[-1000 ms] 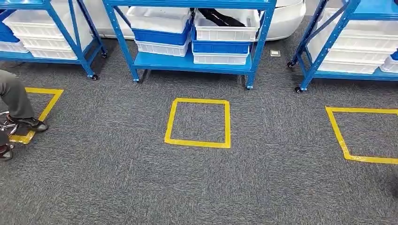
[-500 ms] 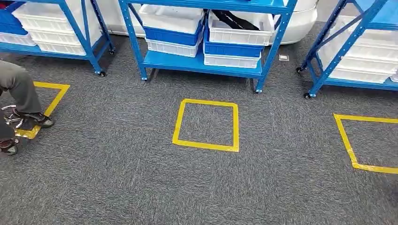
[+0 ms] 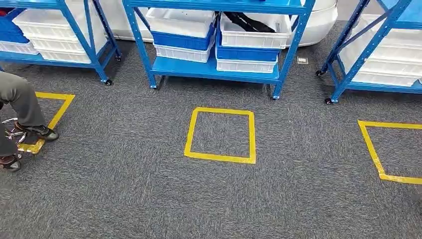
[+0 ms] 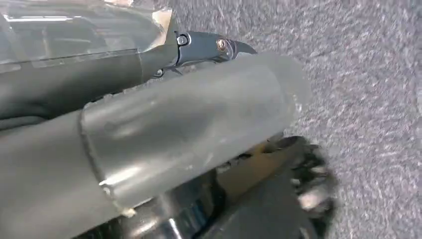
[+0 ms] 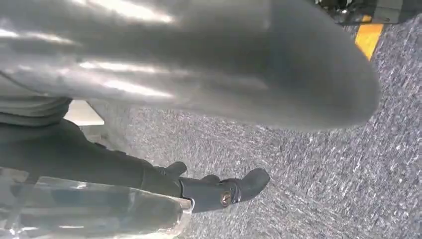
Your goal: Take the parts from the cabinet and place them on the table.
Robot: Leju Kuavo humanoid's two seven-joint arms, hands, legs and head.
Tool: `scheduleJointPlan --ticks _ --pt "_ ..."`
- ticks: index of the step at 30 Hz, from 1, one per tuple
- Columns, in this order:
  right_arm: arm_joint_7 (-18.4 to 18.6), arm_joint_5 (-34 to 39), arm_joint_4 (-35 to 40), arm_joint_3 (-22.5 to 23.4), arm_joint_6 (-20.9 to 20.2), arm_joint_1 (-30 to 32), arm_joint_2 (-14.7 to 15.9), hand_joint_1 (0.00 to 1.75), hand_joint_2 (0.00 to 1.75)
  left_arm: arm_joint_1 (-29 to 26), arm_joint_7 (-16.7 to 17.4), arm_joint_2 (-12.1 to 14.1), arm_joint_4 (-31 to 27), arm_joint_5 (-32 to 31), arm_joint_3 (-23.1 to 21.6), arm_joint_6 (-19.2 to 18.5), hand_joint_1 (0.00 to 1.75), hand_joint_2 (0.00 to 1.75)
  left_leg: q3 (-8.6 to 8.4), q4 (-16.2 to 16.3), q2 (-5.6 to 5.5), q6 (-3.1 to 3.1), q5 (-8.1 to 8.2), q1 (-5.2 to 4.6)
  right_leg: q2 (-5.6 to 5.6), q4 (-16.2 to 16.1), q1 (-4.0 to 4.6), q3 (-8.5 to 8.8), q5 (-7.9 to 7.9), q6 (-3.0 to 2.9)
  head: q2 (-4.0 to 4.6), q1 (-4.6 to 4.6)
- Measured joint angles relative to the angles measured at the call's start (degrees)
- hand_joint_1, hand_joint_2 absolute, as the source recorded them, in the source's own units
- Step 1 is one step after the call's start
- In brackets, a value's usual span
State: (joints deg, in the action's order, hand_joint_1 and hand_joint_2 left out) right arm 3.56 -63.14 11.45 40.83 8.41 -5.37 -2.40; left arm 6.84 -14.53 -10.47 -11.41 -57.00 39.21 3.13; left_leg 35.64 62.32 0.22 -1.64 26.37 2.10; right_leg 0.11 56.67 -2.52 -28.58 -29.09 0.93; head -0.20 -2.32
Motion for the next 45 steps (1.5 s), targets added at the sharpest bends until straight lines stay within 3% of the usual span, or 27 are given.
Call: scheduleJointPlan --ticks 1,2,3,4,7,10,14,15,17,18,28,32,35,36,37,38,39,40,41,42,43,45 --pt "-0.02 -0.02 0.00 0.00 0.00 -0.01 0.04 0.00 0.00 0.01 0.00 -0.04 0.02 0.00 0.00 0.00 0.00 0.00 -1.44 -3.45 0.39 -0.27 -1.12 0.39 -0.01 0.00 0.16 0.02 -0.31 0.50 0.00 -0.30" --pt "-0.02 -0.07 0.00 0.00 0.00 -0.10 0.13 0.00 0.00 0.14 -0.02 -0.11 0.07 0.00 0.02 0.00 0.00 0.00 -2.03 -4.26 -0.01 0.07 -0.20 -0.28 -0.01 0.20 0.89 -0.22 -0.75 1.16 0.00 -0.64" --pt "0.00 -0.09 0.00 0.02 -0.02 -0.20 0.11 0.00 0.00 0.20 -0.02 -0.11 0.07 0.00 0.02 0.00 0.00 0.00 -1.95 -4.29 -0.19 0.75 -0.27 -0.24 0.05 0.05 0.95 -0.28 -0.90 1.33 0.00 -0.17" --pt "0.00 -0.13 0.00 0.02 -0.02 -0.18 0.22 0.00 0.00 0.18 -0.02 -0.18 0.07 0.02 0.04 0.00 0.00 0.00 -1.95 -4.39 -0.15 0.87 -0.43 -0.29 0.12 0.06 1.49 -0.07 -1.28 0.53 0.00 -0.02" --pt "0.00 -0.20 0.00 0.09 -0.02 -0.17 0.13 0.00 0.00 0.14 -0.02 -0.20 0.07 0.11 0.15 -0.02 0.00 0.00 -1.92 -4.38 -0.46 1.55 -0.29 -1.16 0.29 -0.58 0.93 0.33 -0.97 0.63 0.00 0.04" --pt "0.00 -0.35 0.00 0.18 0.02 -0.18 0.09 0.00 0.00 0.15 -0.07 -0.20 0.07 0.11 0.20 -0.04 0.00 0.00 -1.97 -4.37 -0.46 2.16 -0.11 -1.37 0.30 -1.14 0.76 0.69 -0.84 0.85 0.00 0.11" --pt "0.00 -0.44 0.00 0.22 0.02 -0.18 0.11 0.00 0.00 0.15 -0.07 -0.22 0.07 0.11 0.26 -0.07 0.00 0.00 -2.01 -4.33 -0.45 2.52 0.08 -1.52 0.30 -1.46 0.67 0.84 -0.71 1.12 0.00 0.09" --pt "0.00 -0.44 0.00 0.22 0.02 -0.18 0.11 0.00 0.00 0.15 -0.07 -0.20 0.07 0.11 0.26 -0.07 0.00 0.00 -2.02 -4.32 -0.45 2.53 0.08 -1.54 0.30 -1.47 0.66 0.85 -0.73 1.19 0.00 0.09" --pt "0.00 -0.46 0.00 0.22 0.02 -0.18 0.09 0.00 0.00 0.15 -0.07 -0.20 0.07 0.11 0.28 -0.07 0.00 0.00 -2.02 -4.29 -0.44 2.57 0.10 -1.59 0.30 -1.50 0.55 0.85 -0.72 2.17 0.00 0.07" --pt "0.00 -0.46 0.00 0.22 0.02 -0.17 0.09 0.00 0.00 0.15 -0.07 -0.18 0.07 0.11 0.28 -0.07 0.00 0.00 -2.04 -4.29 -0.44 2.58 0.11 -1.60 0.30 -1.50 0.51 0.85 -0.70 2.32 0.00 0.07" --pt "0.13 -0.98 0.00 0.33 0.15 -0.17 0.13 0.00 0.00 0.15 -0.31 -0.26 0.07 0.11 0.44 -0.09 0.00 0.00 -2.21 -4.31 -0.44 2.57 0.09 -1.39 0.29 -1.41 0.76 0.87 -0.71 2.32 0.00 0.04" --pt "0.13 -1.03 0.00 0.39 0.15 -0.18 0.11 0.00 0.00 0.18 -0.39 -0.24 0.07 0.00 0.48 -0.33 0.00 0.00 -2.19 -3.96 -0.44 3.11 0.45 -1.70 0.30 -1.57 0.20 0.91 -0.67 2.81 0.02 0.02" --pt "-0.02 -1.16 0.00 0.44 0.15 -0.31 0.07 0.00 0.00 0.27 -0.61 -0.20 0.04 0.00 0.50 -0.98 0.00 0.00 -2.42 -4.53 -0.50 3.90 0.64 -2.02 0.38 -2.15 0.01 1.47 -0.80 3.68 0.00 -0.02" --pt "-0.09 -1.22 0.00 0.46 0.15 -0.23 0.04 0.00 0.00 0.22 -0.68 -0.26 0.00 0.00 0.52 -1.14 0.00 0.00 -3.26 -5.57 -0.40 4.49 0.07 -1.24 0.36 -1.40 -0.18 1.53 -1.12 3.73 0.00 0.15" --pt "-0.09 -1.44 0.00 0.55 0.15 -0.29 0.18 0.00 0.00 0.24 -0.77 -0.24 0.00 0.00 0.55 -1.14 0.00 0.00 -3.81 -6.03 -0.40 4.77 0.13 -1.46 0.34 1.00 0.02 0.62 -2.36 3.23 0.00 0.22" --pt "-0.09 -1.53 0.00 0.61 0.13 -0.29 0.09 0.00 0.00 0.38 -0.79 -0.26 0.00 0.00 0.55 -1.14 0.00 0.00 -3.97 -6.03 -0.30 5.05 0.15 -1.46 0.25 5.19 0.09 -1.67 -4.28 2.54 0.02 0.41" --pt "-0.09 -1.64 0.00 0.72 0.15 -0.22 0.07 0.00 0.00 0.49 -0.87 -0.26 0.00 0.00 0.55 -1.16 0.00 0.00 -4.11 -6.03 -0.31 5.23 0.30 -1.56 0.23 10.77 0.13 -4.87 -6.41 2.08 0.00 0.46" --pt "-0.09 -1.70 0.00 0.79 0.13 -0.14 0.07 0.00 0.00 0.49 -1.00 -0.26 0.00 -0.07 0.57 -1.16 0.00 0.00 -4.25 -6.02 -0.53 5.40 0.86 -1.70 0.06 15.75 0.41 -7.95 -7.75 2.01 0.00 0.46" --pt "-0.07 -1.86 0.00 0.83 0.11 -0.08 0.11 0.00 0.00 0.41 -1.20 -0.26 0.00 -0.09 0.57 -1.33 0.00 0.00 -4.50 -6.01 -0.69 5.40 1.04 -1.87 0.04 18.05 0.52 -9.65 -7.61 2.25 0.00 0.46" --pt "-0.07 -1.86 0.00 0.87 0.11 0.06 0.15 0.00 0.00 0.33 -1.40 -0.24 0.00 -0.13 0.59 -1.47 0.00 0.00 -4.93 -6.02 -0.91 5.34 1.66 -1.91 0.03 17.28 0.52 -9.92 -6.38 2.64 0.00 0.44" --pt "-0.07 -1.97 0.00 0.94 0.09 0.12 0.20 0.00 0.00 0.24 -1.66 -0.24 0.00 -0.26 0.61 -1.55 0.00 0.00 -5.52 -6.01 -1.12 5.23 2.04 -1.91 0.05 14.17 0.51 -8.85 -4.28 3.16 0.00 0.44" --pt "-0.07 -2.03 0.00 1.16 0.07 0.13 0.20 0.00 0.00 0.19 -1.70 -0.28 0.00 -0.52 0.68 -1.40 0.00 0.00 -7.04 -5.99 -1.27 4.49 3.02 -1.73 0.07 3.52 0.28 -4.32 1.06 4.10 0.00 0.50"
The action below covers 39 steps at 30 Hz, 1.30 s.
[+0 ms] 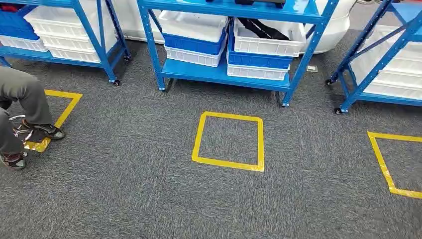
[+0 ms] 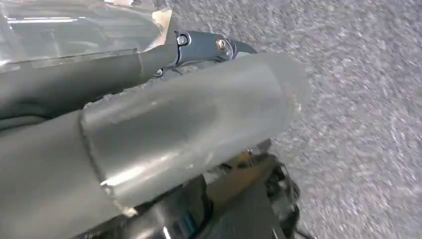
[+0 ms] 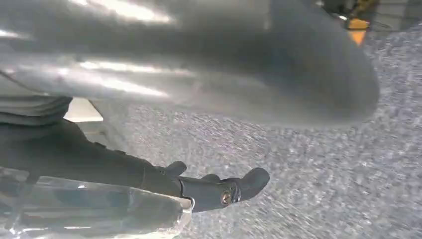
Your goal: Take the parts from the cabinet and place them on the table.
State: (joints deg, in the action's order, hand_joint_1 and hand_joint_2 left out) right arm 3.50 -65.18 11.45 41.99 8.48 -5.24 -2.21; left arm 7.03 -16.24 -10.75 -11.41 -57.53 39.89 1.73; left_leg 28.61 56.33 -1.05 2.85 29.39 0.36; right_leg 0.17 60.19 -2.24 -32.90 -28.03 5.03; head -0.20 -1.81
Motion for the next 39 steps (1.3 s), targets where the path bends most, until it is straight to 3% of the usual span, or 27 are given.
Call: scheduleJointPlan --ticks 4,6,8,9,11,12,13,15,16,19,20,21,22,23,24,25,27,28,29,31,32,33,34,35,36,38,39 --pt "0.00 -0.13 -0.07 0.33 0.02 -0.06 -0.15 0.00 0.00 0.20 -0.04 0.04 0.00 -0.24 0.07 0.37 0.00 0.00 -1.10 -0.22 -0.11 -1.64 2.30 -0.34 0.05 -2.44 1.11 1.72 -0.74 -2.92 0.00 0.04" --pt "0.02 -0.15 -0.07 0.46 0.02 -0.02 -0.33 0.00 0.00 0.36 0.00 0.13 -0.18 -0.28 0.09 0.46 0.00 0.00 -2.22 -0.17 -0.04 -2.11 3.19 0.06 -0.21 -2.81 0.23 3.52 -1.31 -3.98 0.00 0.09" --pt "0.02 -0.26 -0.02 0.55 0.15 0.00 -0.22 0.00 0.00 0.56 -0.07 0.11 -0.22 -0.31 0.09 0.33 0.00 0.00 0.72 5.74 0.64 -2.74 4.18 0.21 -0.03 -3.07 0.40 5.29 -2.33 -5.17 0.02 -0.68" --pt "0.02 -0.33 -0.02 0.61 0.13 -0.07 -0.28 0.00 0.00 0.56 -0.07 0.11 -0.22 -0.31 0.09 0.42 0.00 0.00 4.96 11.55 0.76 -3.11 5.33 0.28 -0.04 -3.19 0.47 6.15 -3.09 -5.31 0.00 -0.50" --pt "0.02 -0.35 -0.02 0.68 0.13 0.00 -0.31 0.00 0.00 0.31 -0.07 0.11 -0.20 -0.33 0.09 0.52 0.00 0.00 12.60 19.54 0.84 -3.35 5.80 0.28 -0.24 -3.37 0.54 7.86 -4.67 -5.34 0.00 -0.61" --pt "0.02 -0.37 -0.02 0.70 0.13 0.14 -0.31 0.00 0.00 0.15 -0.07 0.11 -0.20 -0.33 0.09 0.61 0.00 0.00 14.76 19.89 0.85 -3.24 3.77 0.28 -0.36 -3.62 0.55 8.59 -5.59 -5.30 0.00 -0.57" --pt "0.07 -0.42 -0.04 0.76 0.13 0.45 -0.31 0.00 0.00 0.02 -0.07 0.11 -0.20 -0.33 0.11 0.63 0.00 0.00 15.62 17.44 0.86 -3.00 -0.05 0.25 -0.48 -4.11 0.57 10.26 -6.54 -5.23 0.00 -0.57" --pt "0.07 -0.48 -0.04 0.81 0.13 0.58 -0.52 0.00 0.00 -0.11 -0.07 0.20 -0.20 -0.33 0.13 0.63 0.00 0.00 13.53 6.49 0.90 -2.11 -9.64 0.06 -0.60 -6.18 0.59 14.47 -8.12 -5.04 0.00 -0.63" --pt "0.07 -0.48 -0.06 0.83 0.13 0.64 -0.65 0.00 0.00 -0.24 -0.07 0.28 -0.17 -0.33 0.15 0.63 0.00 0.00 12.38 1.19 1.10 -1.39 -12.87 -0.26 -0.64 -7.80 0.50 16.41 -8.53 -4.93 0.02 -0.51" --pt "0.11 -0.48 0.06 1.03 0.13 -0.51 -0.66 0.00 0.00 0.39 -0.04 0.37 -0.26 -0.33 0.17 0.79 0.00 0.00 9.59 1.23 1.34 -1.18 -9.70 -0.94 -0.90 -12.30 0.96 20.66 -9.90 -4.09 0.00 -0.67" --pt "0.04 -0.55 0.15 1.07 0.15 -0.68 -0.63 0.00 0.00 0.95 -0.11 0.29 -0.46 -0.33 0.17 0.87 0.00 0.00 8.22 -0.12 0.76 -0.54 -8.19 -1.02 -0.89 -10.73 1.27 22.35 -6.74 -2.10 0.00 -0.81" --pt "0.04 -0.59 0.18 1.11 0.17 -1.14 -0.50 0.00 0.00 1.20 -0.13 0.15 -0.46 -0.33 0.17 0.87 0.00 0.00 6.28 -0.54 0.17 -0.21 -7.45 -0.80 -0.78 -7.76 1.95 21.68 -5.74 -1.34 0.00 -0.66" --pt "0.09 -0.63 0.18 1.22 0.20 -1.42 -0.28 0.00 0.00 1.43 -0.13 0.02 -0.48 -0.33 0.15 0.92 0.00 0.00 5.54 -0.97 0.20 -0.05 -6.77 -0.73 -0.62 -2.94 1.21 19.04 -5.19 -1.73 0.02 -0.73" --pt "0.09 -0.66 0.13 1.29 0.20 -1.50 -0.41 0.00 0.00 1.44 -0.13 0.07 -0.48 -0.31 0.17 1.01 0.00 0.00 4.62 -1.00 0.39 0.52 -6.33 -0.38 -0.57 3.68 1.50 14.59 -5.08 -2.45 0.02 -0.35" --pt "0.07 -0.66 0.13 1.35 0.18 -1.47 -0.55 0.00 0.00 1.37 -0.13 0.11 -0.46 -0.33 0.17 1.14 0.00 0.00 3.96 -1.00 0.37 0.51 -5.78 -0.31 -0.51 8.43 1.66 10.54 -6.34 -3.01 0.02 -0.11" --pt "0.09 -0.70 0.13 1.51 0.17 -1.21 -0.46 0.00 0.00 1.12 -0.07 0.04 -0.42 -0.33 0.17 1.14 0.00 0.00 3.04 -1.01 0.25 0.71 -4.77 -0.39 -0.52 11.88 1.71 6.11 -9.42 -3.64 0.02 -0.11" --pt "0.15 -0.70 0.11 1.57 0.18 -0.47 -0.31 0.00 0.00 0.68 -0.02 0.00 -0.39 -0.33 0.20 1.16 0.00 0.00 1.17 -1.01 -0.24 0.90 -3.06 -0.45 -0.52 12.58 1.85 0.62 -15.51 -3.90 0.02 -0.09" --pt "0.15 -0.70 0.11 1.62 0.17 -0.01 -0.31 0.00 0.00 0.48 -0.02 -0.02 -0.37 -0.33 0.17 1.14 0.00 0.00 0.18 -1.00 -0.46 0.89 -2.12 -0.46 -0.52 11.11 1.85 -1.17 -17.36 -3.50 0.02 -0.11" --pt "0.15 -0.72 0.09 1.64 0.17 0.29 -0.31 0.00 0.00 0.26 -0.02 -0.07 -0.37 -0.39 0.17 1.14 0.00 0.00 -1.03 -1.00 -0.54 0.84 -1.13 -0.50 -0.52 8.46 1.87 -2.51 -17.26 -3.01 0.00 -0.07" --pt "0.15 -0.79 0.07 1.70 0.15 0.64 -0.28 0.00 0.00 -0.03 0.00 -0.11 -0.35 -0.41 0.17 1.22 0.00 0.00 -2.80 -1.00 -0.43 0.65 0.60 -0.58 -0.39 2.73 1.86 -3.86 -10.43 -1.24 0.02 0.02" --pt "0.15 -0.83 -0.11 1.79 0.13 1.06 -0.28 0.00 0.00 -0.21 0.02 -0.11 -0.06 -0.42 0.20 1.25 0.00 0.00 -3.63 -0.88 -0.40 0.47 2.19 -0.72 0.10 -1.33 1.88 -4.43 0.52 0.61 0.02 0.15" --pt "0.11 -0.87 -0.13 1.86 0.13 0.99 -0.28 0.00 0.00 -0.15 0.07 -0.02 -0.09 -0.42 0.22 1.33 0.00 0.00 -5.01 -1.23 -0.61 0.29 4.09 -0.95 0.57 -2.72 2.01 -3.24 3.37 -0.33 0.02 0.13" --pt "0.20 -0.83 -0.04 1.88 0.15 0.66 -0.15 0.00 0.00 0.13 0.04 -0.09 -0.20 -0.50 0.22 1.36 0.00 0.00 -6.21 -2.00 -0.49 -0.11 4.83 -0.87 0.37 -2.67 2.51 -1.94 2.49 -1.79 0.00 -0.11" --pt "0.13 -0.94 0.17 1.90 0.20 0.33 -0.15 0.00 0.00 0.58 -0.02 -0.20 -0.48 -0.57 0.22 1.38 0.00 0.00 -7.25 -0.48 -0.33 -0.41 3.42 -0.84 0.06 -3.20 1.98 -1.92 2.41 -2.88 0.02 0.00" --pt "0.13 -1.01 0.18 1.90 0.22 -0.18 -0.15 0.00 0.00 1.33 -0.04 -0.31 -0.50 -0.57 0.22 1.40 0.00 0.00 -5.46 3.67 -0.20 -0.68 1.34 -0.95 -0.03 -3.17 1.73 0.16 2.96 -3.96 0.00 -0.04" --pt "0.13 -1.12 0.17 1.94 0.24 -0.33 -0.11 0.00 0.00 1.65 -0.07 -0.37 -0.48 -0.59 0.20 1.40 0.00 0.00 1.39 14.75 0.33 -1.11 -2.26 -0.74 0.29 -3.37 1.49 2.11 1.34 -5.99 0.00 -0.26" --pt "0.13 -1.18 0.17 1.97 0.26 -0.46 -0.04 0.00 0.00 1.61 -0.05 -0.37 -0.46 -0.59 0.22 1.40 0.00 0.00 4.71 18.01 0.45 -1.45 -1.15 -0.44 0.21 -3.40 1.44 3.03 0.40 -6.24 0.02 -0.28"
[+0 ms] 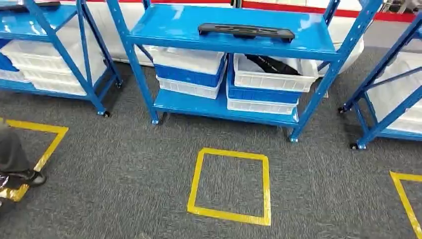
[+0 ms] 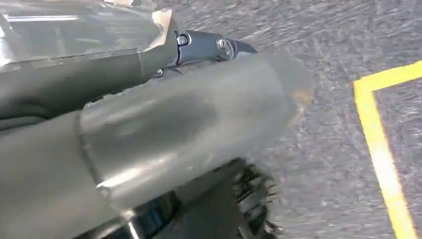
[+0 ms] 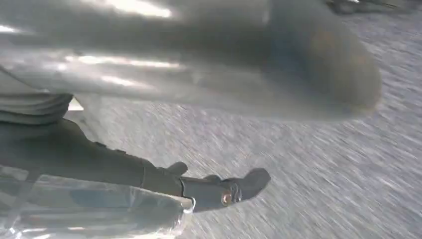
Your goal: Take the parts from the cabinet and place them on the table.
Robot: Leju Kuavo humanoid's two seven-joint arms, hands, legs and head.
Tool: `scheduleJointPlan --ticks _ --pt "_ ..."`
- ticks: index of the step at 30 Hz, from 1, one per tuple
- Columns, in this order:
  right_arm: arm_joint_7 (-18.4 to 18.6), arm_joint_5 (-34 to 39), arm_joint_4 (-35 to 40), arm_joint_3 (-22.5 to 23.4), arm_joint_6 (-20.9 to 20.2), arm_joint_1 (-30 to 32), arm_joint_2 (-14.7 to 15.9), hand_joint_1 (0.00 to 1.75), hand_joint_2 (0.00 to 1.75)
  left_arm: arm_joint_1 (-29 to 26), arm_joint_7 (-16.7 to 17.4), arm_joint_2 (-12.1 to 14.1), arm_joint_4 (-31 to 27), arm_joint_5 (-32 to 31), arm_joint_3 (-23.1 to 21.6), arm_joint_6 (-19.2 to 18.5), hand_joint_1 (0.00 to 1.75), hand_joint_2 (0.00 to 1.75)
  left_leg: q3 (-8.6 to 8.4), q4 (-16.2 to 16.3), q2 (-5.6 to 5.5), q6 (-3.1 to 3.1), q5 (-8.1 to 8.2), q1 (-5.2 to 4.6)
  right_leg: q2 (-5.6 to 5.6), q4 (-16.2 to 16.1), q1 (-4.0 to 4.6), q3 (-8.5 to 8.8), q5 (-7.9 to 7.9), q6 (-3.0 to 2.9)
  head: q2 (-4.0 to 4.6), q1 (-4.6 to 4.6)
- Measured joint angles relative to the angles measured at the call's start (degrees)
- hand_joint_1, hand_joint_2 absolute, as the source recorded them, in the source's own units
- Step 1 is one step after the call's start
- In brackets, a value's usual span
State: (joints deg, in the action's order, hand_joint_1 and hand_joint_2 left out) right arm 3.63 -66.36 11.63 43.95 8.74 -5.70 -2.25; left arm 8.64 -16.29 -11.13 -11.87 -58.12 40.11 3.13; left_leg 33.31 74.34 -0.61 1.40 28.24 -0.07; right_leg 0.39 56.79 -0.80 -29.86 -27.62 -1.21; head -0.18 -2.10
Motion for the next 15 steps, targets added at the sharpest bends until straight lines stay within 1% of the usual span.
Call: scheduleJointPlan --ticks 1,3,4,5,6,7,8,9,10,11,12,13,14,15 --pt "0.02 -0.02 0.00 0.00 0.00 -0.01 0.02 0.00 0.00 -0.09 0.00 0.02 0.00 0.00 0.00 0.00 0.00 0.00 2.52 1.32 0.14 -0.44 2.83 0.29 -0.23 -0.09 -0.06 0.98 -0.87 0.05 -0.02 -0.07" --pt "0.02 -0.31 -0.02 0.00 0.00 0.40 0.00 0.00 0.00 -0.75 0.00 0.04 0.02 0.00 0.00 0.02 0.00 0.00 6.67 1.08 0.32 -0.95 10.65 0.63 -0.68 -0.64 -0.20 3.75 -2.91 0.36 0.00 -0.04" --pt "0.04 -0.44 -0.04 0.00 0.02 0.63 -0.02 0.00 0.00 -1.00 0.00 0.04 0.02 0.00 0.00 0.04 0.00 0.00 8.00 -0.10 0.45 -1.04 12.79 0.67 -0.82 -0.92 -0.28 4.98 -3.86 0.53 -0.02 -0.07" --pt "0.04 -0.52 -0.07 0.02 0.07 0.88 -0.18 0.00 0.00 -1.21 0.00 0.07 0.02 0.00 0.00 0.07 0.00 0.00 8.95 -2.60 0.47 -1.01 13.04 0.67 -0.90 -1.19 -0.35 6.40 -4.85 0.71 -0.02 -0.04" --pt "0.04 -0.57 -0.07 0.02 0.06 0.95 -0.26 0.00 0.00 -1.44 0.00 0.15 0.02 -0.02 0.00 0.09 0.00 0.00 9.32 -6.33 0.48 -0.83 10.38 0.64 -0.99 -1.54 -0.39 7.53 -5.98 0.87 0.00 -0.11" --pt "0.04 -0.63 -0.07 0.02 0.09 0.95 -0.39 0.00 0.00 -1.71 0.00 0.28 0.02 -0.07 0.02 0.09 0.00 0.00 9.34 -10.89 0.49 -0.45 3.49 0.54 -1.00 -2.02 -0.39 9.02 -7.16 1.04 -0.02 -0.11" --pt "0.04 -0.68 -0.18 0.02 0.09 1.06 -0.61 0.00 0.00 -2.19 0.00 0.44 0.15 -0.07 0.07 0.09 0.00 0.00 9.37 -14.91 0.72 0.40 -7.24 0.16 -1.09 -2.32 -0.46 10.38 -8.23 1.16 0.00 0.00" --pt "0.04 -0.70 -0.31 0.04 0.09 0.89 -0.74 0.00 0.00 -2.18 0.00 0.66 0.20 -0.07 0.13 0.09 0.00 0.00 8.65 -15.41 0.53 0.74 -9.64 -0.17 -1.59 -2.92 -0.10 11.48 -9.28 1.75 0.00 -0.11" --pt "0.04 -0.70 -0.22 0.04 0.18 0.46 -0.68 0.00 0.00 -2.01 0.09 0.55 0.18 -0.09 0.13 0.07 0.00 0.00 7.33 -14.65 0.56 0.64 -7.75 -0.39 -1.42 -4.41 0.01 12.88 -10.02 2.19 0.00 -0.06" --pt "0.13 -0.76 -0.11 0.04 0.20 0.26 -0.59 0.00 0.00 -1.81 0.02 0.50 0.13 -0.11 0.13 0.11 0.00 0.00 6.68 -15.40 -0.04 1.12 -6.96 -0.68 -1.38 -4.09 0.31 15.15 -9.12 2.94 -0.02 -0.13" --pt "0.09 -0.87 -0.07 0.04 0.20 0.07 -0.59 0.00 0.00 -1.40 0.00 0.40 0.07 -0.11 0.13 0.11 0.00 0.00 5.25 -15.57 0.19 1.87 -6.33 -0.70 -1.40 -2.59 0.21 13.97 -7.32 4.07 0.00 0.04" --pt "0.13 -1.05 0.00 0.04 0.31 -0.33 -0.35 0.00 0.00 -1.12 -0.02 0.24 0.04 -0.09 0.11 0.11 0.00 0.00 3.43 -16.57 -0.20 2.28 -6.13 -0.22 -1.37 2.58 0.28 12.22 -5.63 4.98 -0.02 -0.20" --pt "0.13 -1.31 0.00 0.04 0.70 -0.47 -0.44 0.00 0.00 -1.06 0.00 0.28 0.04 -0.07 0.13 0.11 0.00 0.00 2.03 -16.84 -0.03 2.53 -5.59 -0.40 -1.11 8.14 0.28 9.27 -4.27 4.75 0.00 -0.07" --pt "0.24 -1.57 -0.07 0.02 0.87 -0.51 -0.57 0.00 0.00 -0.97 0.00 0.28 0.04 0.00 0.15 0.15 0.00 0.00 0.82 -17.29 -0.03 3.26 -4.75 -0.40 -1.08 12.62 0.08 5.78 -4.85 3.82 -0.02 0.02"
